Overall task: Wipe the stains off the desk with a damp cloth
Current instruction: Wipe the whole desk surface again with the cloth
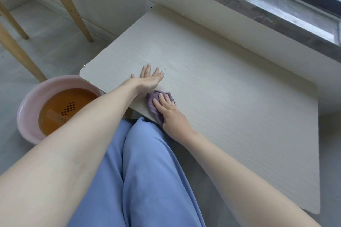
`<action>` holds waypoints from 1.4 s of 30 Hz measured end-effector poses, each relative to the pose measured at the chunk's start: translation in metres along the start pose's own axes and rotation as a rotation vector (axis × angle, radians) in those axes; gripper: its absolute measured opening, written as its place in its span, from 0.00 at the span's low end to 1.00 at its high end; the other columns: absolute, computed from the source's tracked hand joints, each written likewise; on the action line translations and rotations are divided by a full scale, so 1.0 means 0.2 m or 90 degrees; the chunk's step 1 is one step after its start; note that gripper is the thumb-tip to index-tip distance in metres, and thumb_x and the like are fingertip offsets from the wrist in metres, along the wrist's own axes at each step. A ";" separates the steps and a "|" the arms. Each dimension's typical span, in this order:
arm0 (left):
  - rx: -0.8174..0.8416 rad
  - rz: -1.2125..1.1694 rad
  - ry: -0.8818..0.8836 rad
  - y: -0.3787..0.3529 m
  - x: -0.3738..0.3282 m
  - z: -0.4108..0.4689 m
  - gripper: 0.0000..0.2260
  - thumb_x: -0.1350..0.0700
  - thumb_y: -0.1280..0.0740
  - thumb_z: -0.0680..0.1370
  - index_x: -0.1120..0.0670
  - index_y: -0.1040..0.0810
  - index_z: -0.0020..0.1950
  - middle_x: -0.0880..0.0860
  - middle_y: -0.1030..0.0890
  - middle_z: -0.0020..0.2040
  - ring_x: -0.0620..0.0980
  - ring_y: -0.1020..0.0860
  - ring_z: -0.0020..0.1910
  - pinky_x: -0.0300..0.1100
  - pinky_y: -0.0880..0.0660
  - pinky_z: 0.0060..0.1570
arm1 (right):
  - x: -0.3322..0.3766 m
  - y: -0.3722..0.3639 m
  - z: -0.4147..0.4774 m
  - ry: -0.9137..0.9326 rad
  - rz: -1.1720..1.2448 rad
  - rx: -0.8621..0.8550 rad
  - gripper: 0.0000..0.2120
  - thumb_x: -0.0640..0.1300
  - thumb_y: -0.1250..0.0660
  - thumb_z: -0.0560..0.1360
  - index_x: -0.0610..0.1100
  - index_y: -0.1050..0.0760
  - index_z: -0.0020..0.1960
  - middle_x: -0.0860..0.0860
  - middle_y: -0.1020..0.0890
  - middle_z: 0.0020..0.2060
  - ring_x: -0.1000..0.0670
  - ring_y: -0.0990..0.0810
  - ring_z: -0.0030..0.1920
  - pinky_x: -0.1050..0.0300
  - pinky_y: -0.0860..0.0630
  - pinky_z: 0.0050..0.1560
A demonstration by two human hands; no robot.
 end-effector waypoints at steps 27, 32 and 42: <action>0.037 0.014 0.055 -0.05 0.03 0.05 0.27 0.36 0.57 0.79 0.42 0.54 0.77 0.48 0.57 0.78 0.43 0.59 0.76 0.59 0.64 0.72 | -0.24 0.18 0.23 -0.168 -0.043 -0.082 0.26 0.40 0.50 0.82 0.43 0.53 0.78 0.46 0.56 0.77 0.49 0.59 0.77 0.55 0.57 0.76; 0.050 0.125 0.054 -0.04 0.02 0.04 0.31 0.33 0.58 0.77 0.44 0.61 0.77 0.50 0.65 0.77 0.45 0.66 0.75 0.60 0.66 0.70 | -0.18 0.16 0.13 -0.111 -0.059 -0.034 0.28 0.40 0.49 0.81 0.44 0.55 0.78 0.47 0.57 0.77 0.49 0.60 0.77 0.57 0.56 0.75; 0.049 0.160 0.052 -0.04 0.01 0.03 0.32 0.33 0.57 0.77 0.45 0.63 0.77 0.50 0.67 0.76 0.46 0.67 0.74 0.60 0.66 0.70 | -0.27 0.21 0.21 -0.179 -0.048 -0.060 0.27 0.38 0.51 0.81 0.41 0.56 0.78 0.44 0.58 0.77 0.46 0.61 0.77 0.53 0.61 0.75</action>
Point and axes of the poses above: each hand's wrist, its own z-axis towards the middle knuckle, its own y-axis out of the back of the hand, x = y × z, the point moved 8 cm from there along z, towards the middle knuckle
